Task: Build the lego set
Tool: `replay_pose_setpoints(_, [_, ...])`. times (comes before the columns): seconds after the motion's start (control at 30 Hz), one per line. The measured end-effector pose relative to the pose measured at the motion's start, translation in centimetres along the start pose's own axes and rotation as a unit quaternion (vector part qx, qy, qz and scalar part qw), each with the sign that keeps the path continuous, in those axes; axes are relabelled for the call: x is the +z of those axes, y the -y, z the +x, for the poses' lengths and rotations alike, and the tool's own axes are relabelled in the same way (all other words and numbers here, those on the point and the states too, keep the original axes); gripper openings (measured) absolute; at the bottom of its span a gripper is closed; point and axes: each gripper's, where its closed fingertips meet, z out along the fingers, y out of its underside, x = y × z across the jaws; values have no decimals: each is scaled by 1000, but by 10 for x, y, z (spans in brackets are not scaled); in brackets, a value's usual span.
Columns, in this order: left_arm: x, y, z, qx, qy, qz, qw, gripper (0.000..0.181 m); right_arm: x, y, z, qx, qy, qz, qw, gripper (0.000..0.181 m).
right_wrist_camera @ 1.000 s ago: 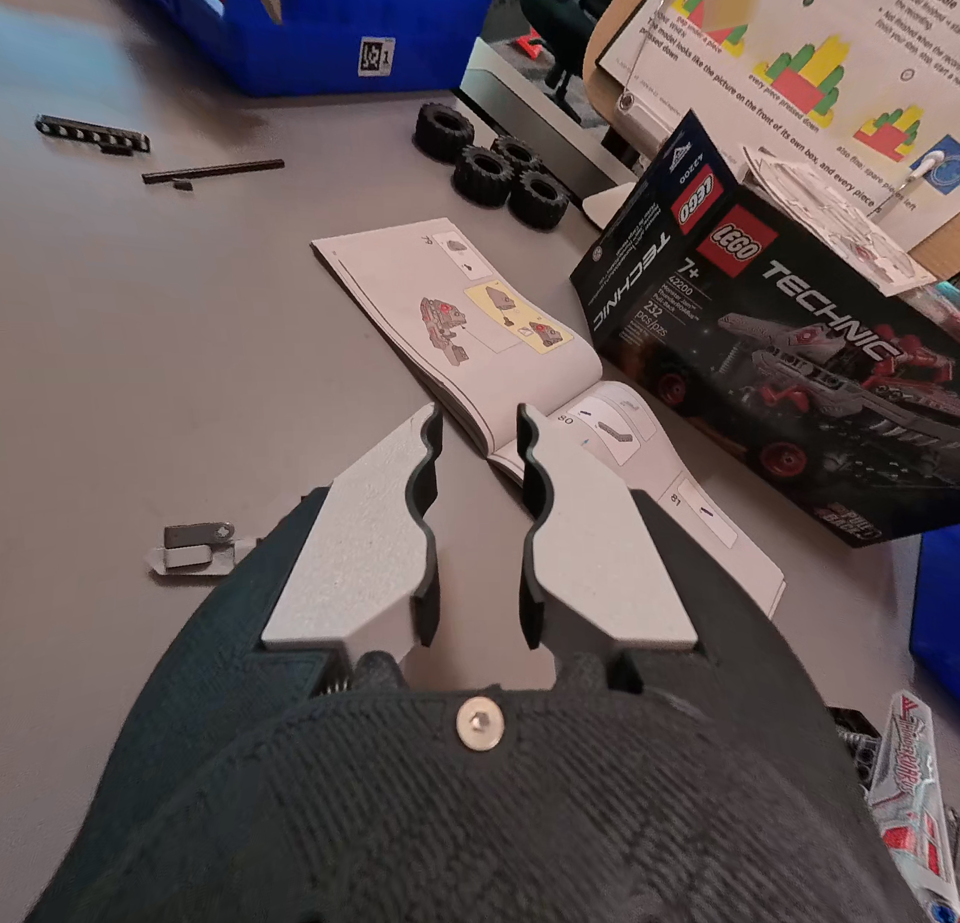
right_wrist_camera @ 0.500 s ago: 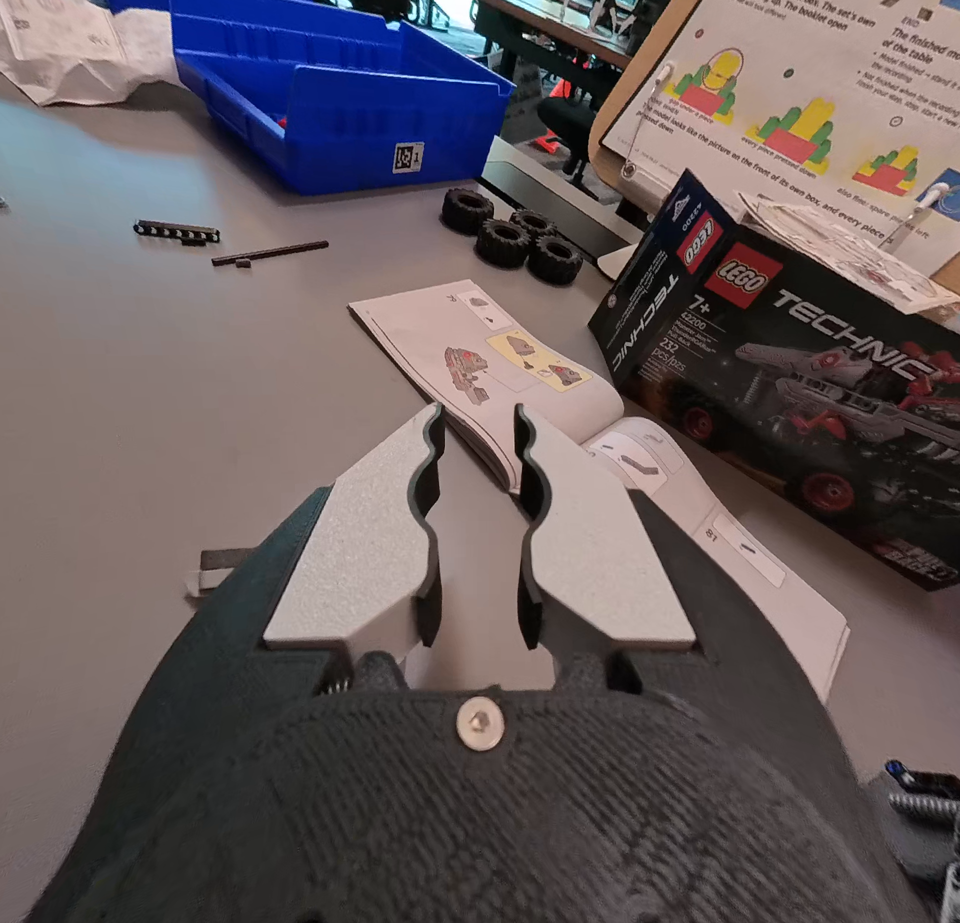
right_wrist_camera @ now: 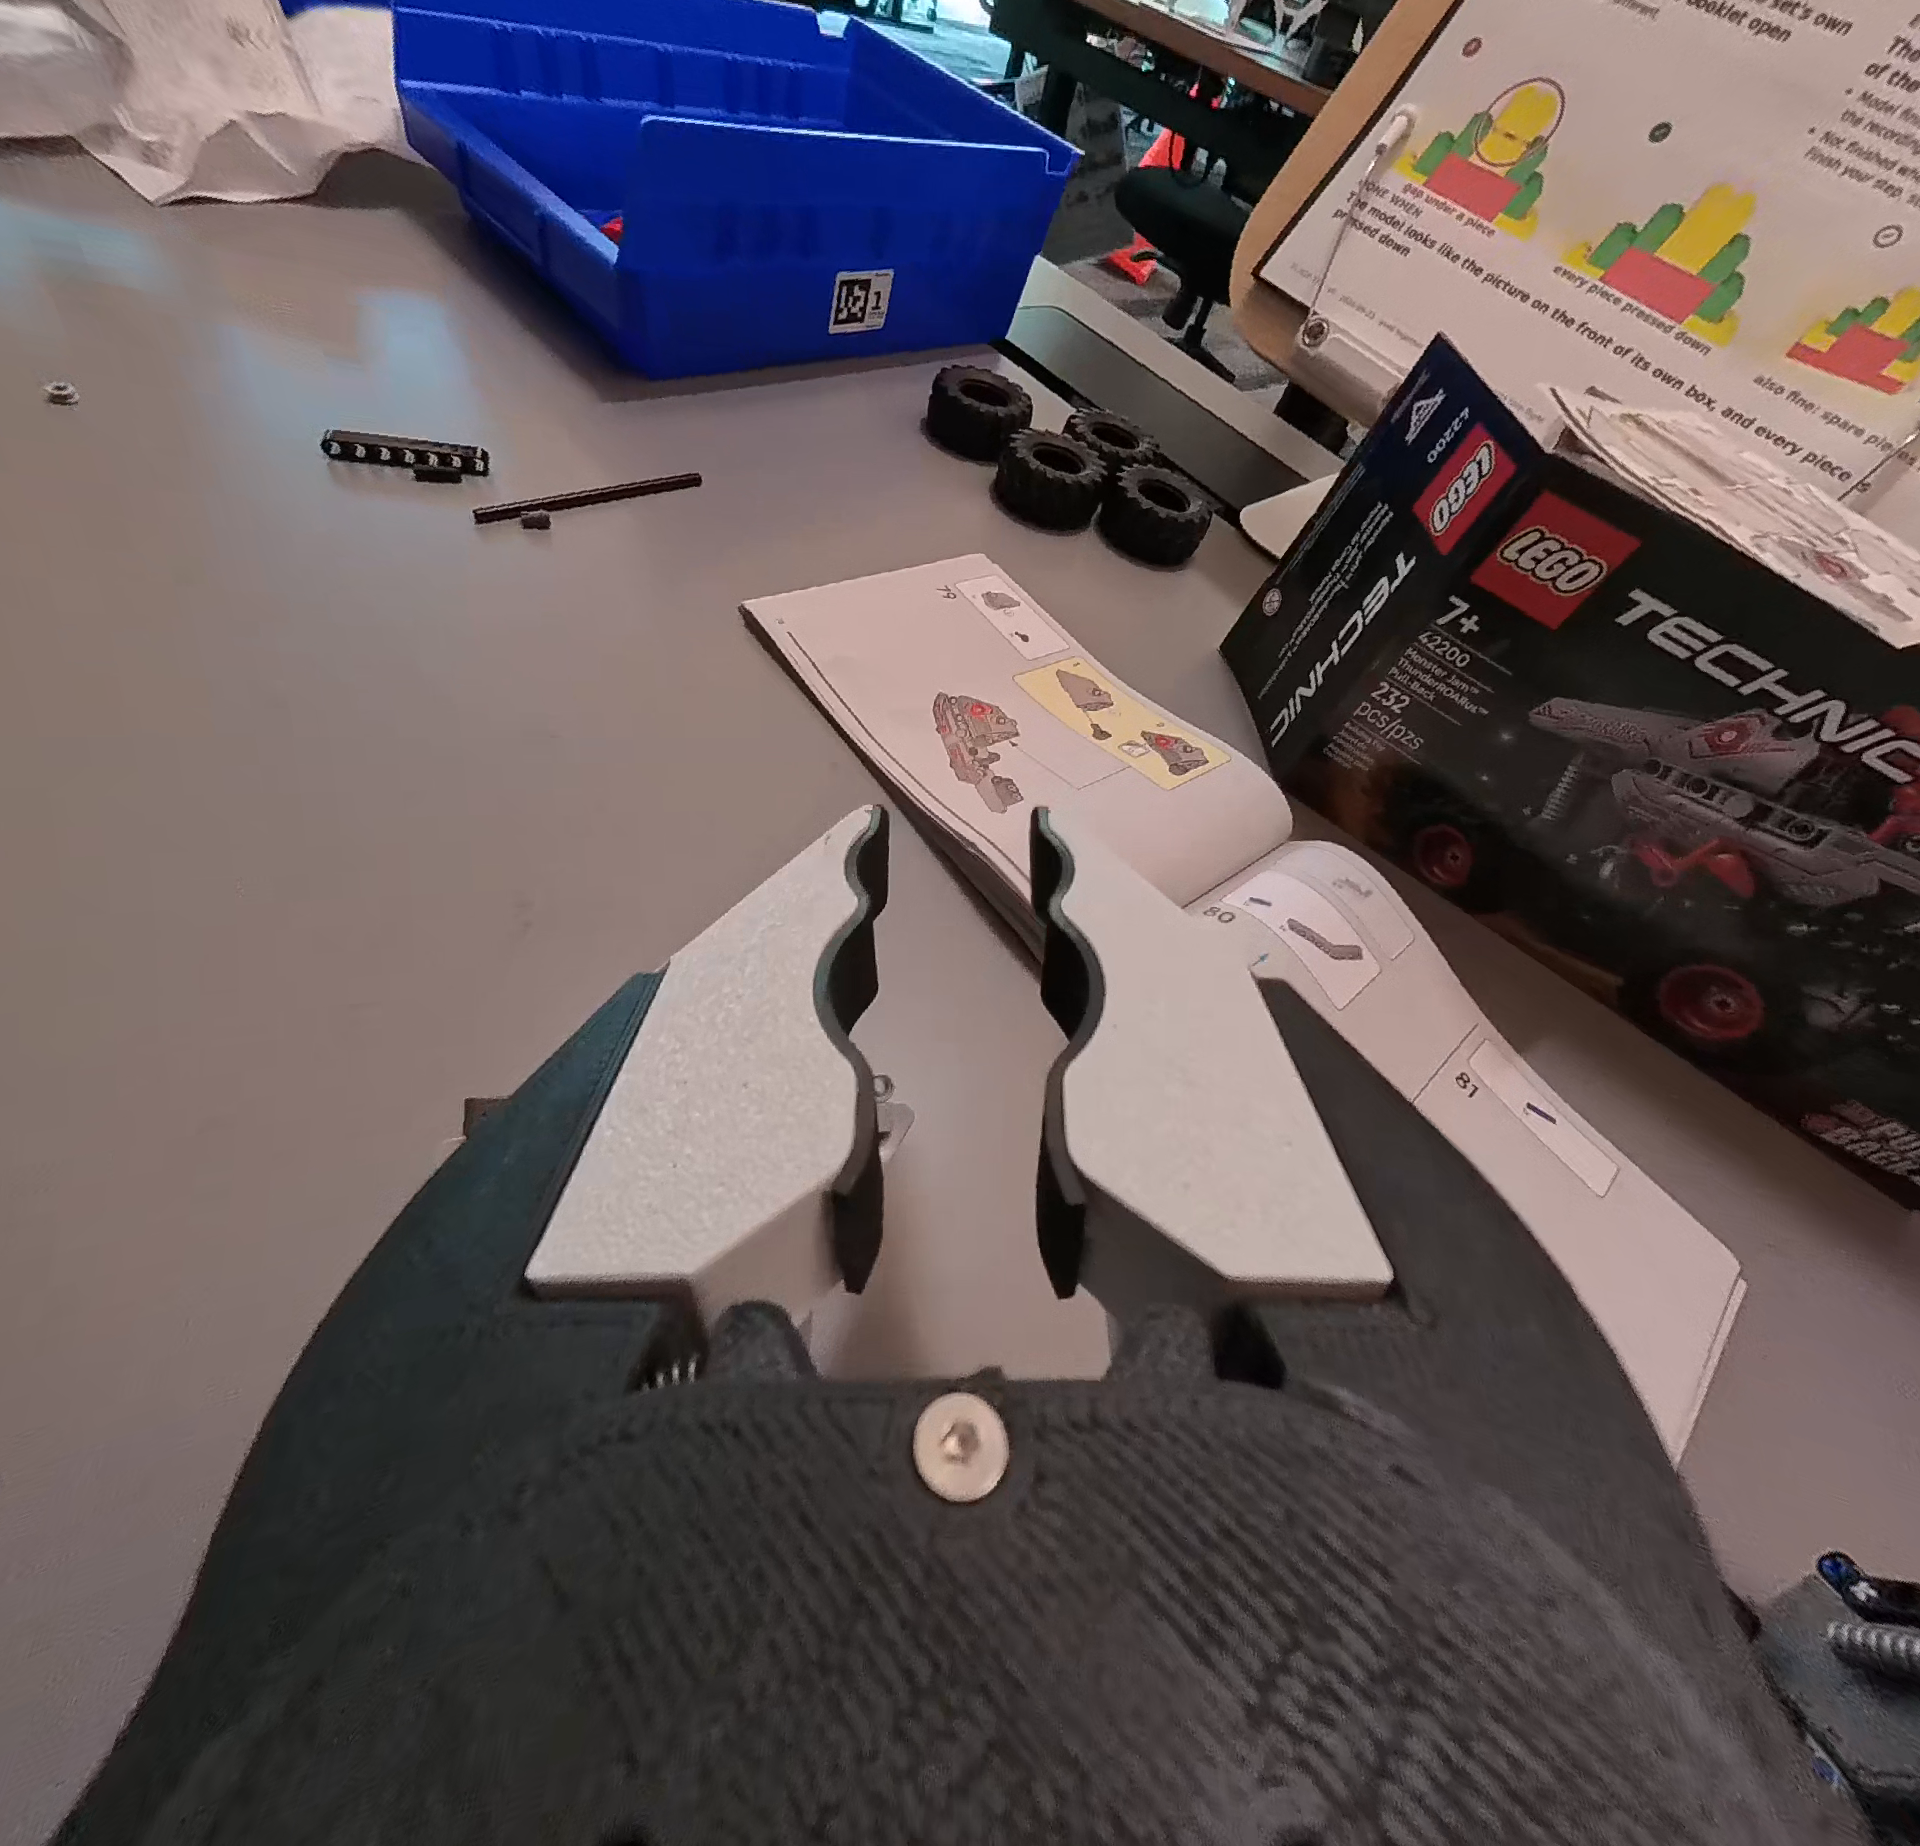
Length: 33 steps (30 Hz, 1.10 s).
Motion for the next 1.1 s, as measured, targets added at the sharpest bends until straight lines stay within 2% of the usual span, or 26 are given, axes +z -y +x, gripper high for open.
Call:
replay_pose_setpoints(0.03, [-8, 7, 2, 15, 2, 20, 1000, 4, 0, 0, 0, 0, 1, -2, 1000, 25])
replay_pose_setpoints(0.13, [-37, 38, 17, 44, -13, 102, 994, 0, 4, 6, -1, -2, 7, 2, 1000, 25])
replay_pose_setpoints(0.2, [-55, 59, 33, 35, -48, 145, 988, 0, 9, 16, -4, -2, 15, 14, 1000, 25])
replay_pose_setpoints(0.27, [-72, 82, 65, 34, -115, 189, 975, 0, 17, 30, -8, 9, 30, 33, 999, 25])
replay_pose_setpoints(0.37, [-92, 119, 138, 47, -239, 273, 931, 0, 35, 68, -25, 72, 76, 96, 990, 33])
replay_pose_setpoints(0.43, [-98, 138, 192, 45, -320, 306, 896, 0, 54, 99, -47, 144, 136, 137, 971, 46])
replay_pose_setpoints(0.53, [-98, 156, 267, 11, -440, 320, 839, 0, 87, 135, -90, 234, 254, 158, 925, 69])
replay_pose_setpoints(0.6, [-91, 163, 301, -13, -486, 311, 817, 0, 104, 152, -105, 274, 301, 168, 898, 73])
replay_pose_setpoints(0.63, [-87, 163, 315, -20, -507, 298, 808, 0, 109, 160, -105, 292, 309, 182, 887, 70])
replay_pose_setpoints(0.67, [-86, 163, 328, -26, -530, 285, 798, 0, 112, 167, -104, 303, 312, 197, 879, 60])
replay_pose_setpoints(0.73, [-86, 167, 343, -45, -559, 279, 779, 0, 118, 168, -101, 313, 306, 205, 876, 52])
replay_pose_setpoints(0.77, [-88, 168, 349, -48, -572, 277, 770, 0, 118, 165, -104, 304, 315, 201, 876, 42])
replay_pose_setpoints(0.8, [-88, 168, 353, -49, -579, 274, 766, 0, 115, 163, -109, 291, 330, 199, 875, 17])
replay_pose_setpoints(0.83, [-88, 167, 356, -46, -583, 273, 764, 0, 111, 163, -111, 285, 338, 208, 872, 3])
replay_pose_setpoints(0.97, [-86, 164, 363, -29, -583, 269, 766, 1, 104, 156, -110, 274, 327, 214, 879, 0])
replay_pose_setpoints(1.03, [-78, 166, 362, -52, -567, 276, 774, 16, 101, 154, -108, 299, 330, 213, 870, 0])
replay_pose_setpoints(1.1, [-78, 170, 360, -81, -567, 291, 767, 31, 102, 152, -103, 350, 331, 211, 851, 0])
